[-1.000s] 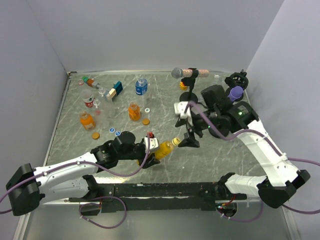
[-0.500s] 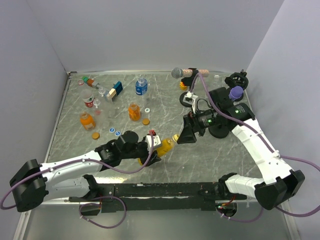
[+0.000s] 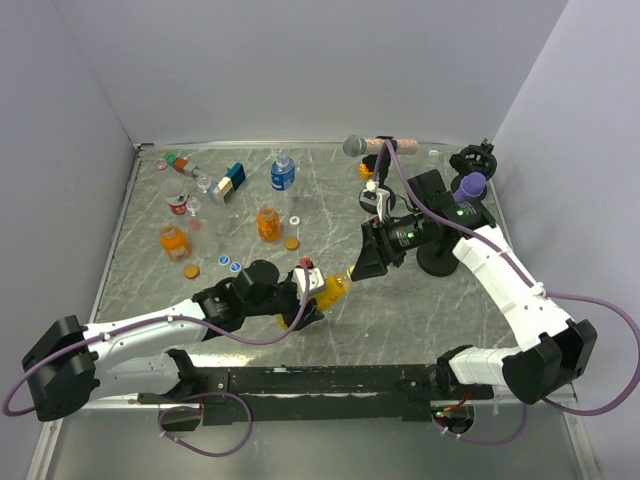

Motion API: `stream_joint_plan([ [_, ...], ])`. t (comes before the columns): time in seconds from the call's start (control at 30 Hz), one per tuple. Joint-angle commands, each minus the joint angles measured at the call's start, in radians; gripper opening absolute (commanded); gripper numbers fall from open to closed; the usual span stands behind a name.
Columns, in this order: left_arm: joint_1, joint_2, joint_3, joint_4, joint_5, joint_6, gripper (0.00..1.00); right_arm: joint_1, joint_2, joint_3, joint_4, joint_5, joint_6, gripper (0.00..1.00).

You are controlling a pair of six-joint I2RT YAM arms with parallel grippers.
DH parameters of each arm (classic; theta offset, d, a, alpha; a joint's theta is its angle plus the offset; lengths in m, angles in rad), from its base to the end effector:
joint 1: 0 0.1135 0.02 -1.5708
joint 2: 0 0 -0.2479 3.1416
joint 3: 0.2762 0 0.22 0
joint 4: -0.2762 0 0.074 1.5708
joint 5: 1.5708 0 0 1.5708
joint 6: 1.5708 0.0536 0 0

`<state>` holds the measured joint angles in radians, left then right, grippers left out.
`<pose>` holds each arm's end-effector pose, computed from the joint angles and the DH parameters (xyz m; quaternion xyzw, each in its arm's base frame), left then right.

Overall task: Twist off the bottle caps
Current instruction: Unscrew the bottle cap from the plastic bottle.

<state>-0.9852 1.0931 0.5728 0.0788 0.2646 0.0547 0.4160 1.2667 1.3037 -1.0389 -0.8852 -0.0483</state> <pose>0.1172 -0.2021 0.2268 0.4773 0.6917 -0.3376 0.4241 0.1783 0.1241 0.3269 -0.3165 0.8164 0.4505 0.1742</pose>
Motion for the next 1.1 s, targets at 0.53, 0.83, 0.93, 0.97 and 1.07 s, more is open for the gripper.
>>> stream_joint_plan([
  [0.53,0.002,-0.041,0.048,0.099,0.016,-0.010,0.24,0.000,0.051,0.097,-0.041,-0.092,-0.100,0.24],
  [0.83,0.002,-0.114,0.022,0.044,0.085,0.027,0.25,0.125,0.094,0.201,-0.303,-0.074,-0.913,0.26],
  [0.93,0.003,-0.147,0.012,0.029,0.097,0.033,0.25,0.184,-0.013,0.087,-0.166,-0.014,-1.075,0.21],
  [0.97,0.003,-0.156,0.010,0.021,0.099,0.033,0.25,0.200,-0.036,0.060,-0.132,0.005,-1.114,0.21],
  [1.07,0.003,-0.177,0.007,0.006,0.102,0.034,0.26,0.216,-0.050,0.048,-0.075,0.020,-1.153,0.20],
])
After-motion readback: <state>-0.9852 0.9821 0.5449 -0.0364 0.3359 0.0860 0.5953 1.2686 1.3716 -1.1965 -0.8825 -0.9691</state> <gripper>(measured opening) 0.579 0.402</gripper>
